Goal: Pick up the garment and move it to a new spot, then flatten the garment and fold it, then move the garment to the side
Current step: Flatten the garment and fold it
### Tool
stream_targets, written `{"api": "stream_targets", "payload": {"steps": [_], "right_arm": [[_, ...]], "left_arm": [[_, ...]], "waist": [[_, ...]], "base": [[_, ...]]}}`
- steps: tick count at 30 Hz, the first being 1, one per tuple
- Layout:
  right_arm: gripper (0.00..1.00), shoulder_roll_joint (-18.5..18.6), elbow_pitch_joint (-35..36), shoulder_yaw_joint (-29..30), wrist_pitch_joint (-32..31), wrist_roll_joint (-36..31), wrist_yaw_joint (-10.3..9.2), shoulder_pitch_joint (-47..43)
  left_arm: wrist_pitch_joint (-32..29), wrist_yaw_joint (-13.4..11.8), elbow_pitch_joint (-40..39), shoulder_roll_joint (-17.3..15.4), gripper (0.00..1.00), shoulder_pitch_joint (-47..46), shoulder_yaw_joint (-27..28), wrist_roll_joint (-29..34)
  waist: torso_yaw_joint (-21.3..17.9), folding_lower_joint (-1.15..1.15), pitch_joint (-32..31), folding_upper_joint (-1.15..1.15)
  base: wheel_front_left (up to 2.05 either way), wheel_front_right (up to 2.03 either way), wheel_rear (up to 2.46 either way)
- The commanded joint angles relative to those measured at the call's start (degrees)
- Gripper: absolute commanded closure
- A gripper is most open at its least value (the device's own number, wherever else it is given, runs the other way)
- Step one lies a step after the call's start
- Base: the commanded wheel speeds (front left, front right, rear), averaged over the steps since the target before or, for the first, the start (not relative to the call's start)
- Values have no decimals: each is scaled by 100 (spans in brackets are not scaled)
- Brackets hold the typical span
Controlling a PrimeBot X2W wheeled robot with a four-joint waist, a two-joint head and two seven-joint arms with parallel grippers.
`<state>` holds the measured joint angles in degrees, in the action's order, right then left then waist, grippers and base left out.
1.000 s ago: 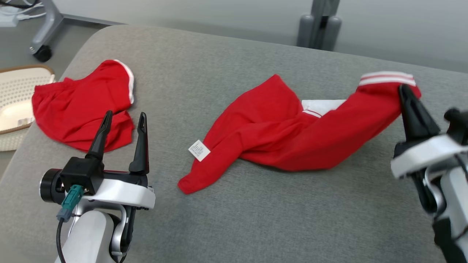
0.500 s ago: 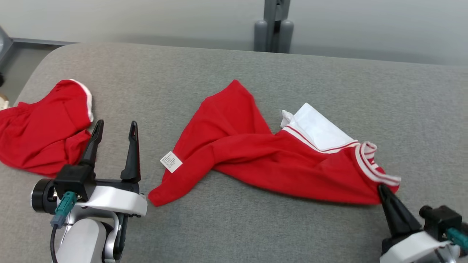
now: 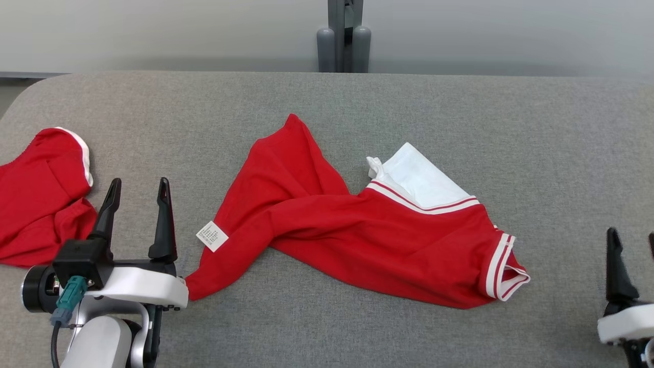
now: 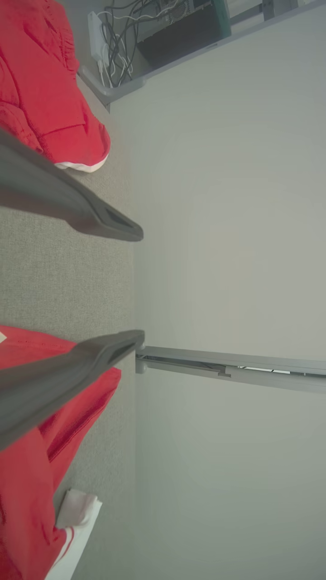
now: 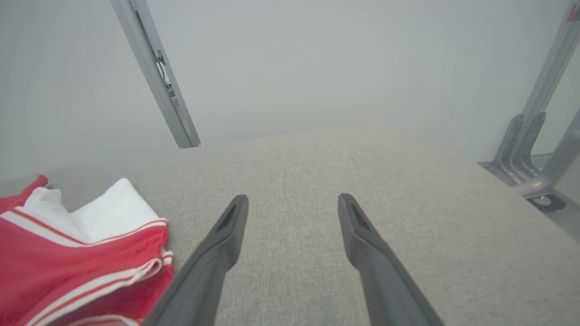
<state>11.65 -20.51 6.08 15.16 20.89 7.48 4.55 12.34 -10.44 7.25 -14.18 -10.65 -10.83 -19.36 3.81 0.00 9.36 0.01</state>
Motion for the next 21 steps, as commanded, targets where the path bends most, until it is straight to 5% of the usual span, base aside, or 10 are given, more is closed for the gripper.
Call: {"api": "stream_targets", "payload": {"steps": [1, 6, 12, 21], "right_arm": [[0, -42, 123, 113, 13, -131, 4, 115], [0, -334, 927, 690, -217, -714, 3, 394], [0, -613, 1711, 331, -783, -1098, 3, 441], [0, -821, 1969, -248, -1118, -1021, 3, -107]], "left_arm": [[-2, -32, -24, -48, 0, 70, 25, -5], [18, -61, -23, -53, 0, 79, 55, -67], [43, -98, -10, -85, 0, 182, 11, -7], [-68, -180, -148, -134, 0, 429, -111, 88]], "waist": [[-18, 0, -3, -1], [-44, 0, -72, -1], [-66, 0, -199, -1], [-165, 0, -410, -1]], "base": [[0, 0, 0], [0, 0, 0], [0, 0, 0], [0, 0, 0]]}}
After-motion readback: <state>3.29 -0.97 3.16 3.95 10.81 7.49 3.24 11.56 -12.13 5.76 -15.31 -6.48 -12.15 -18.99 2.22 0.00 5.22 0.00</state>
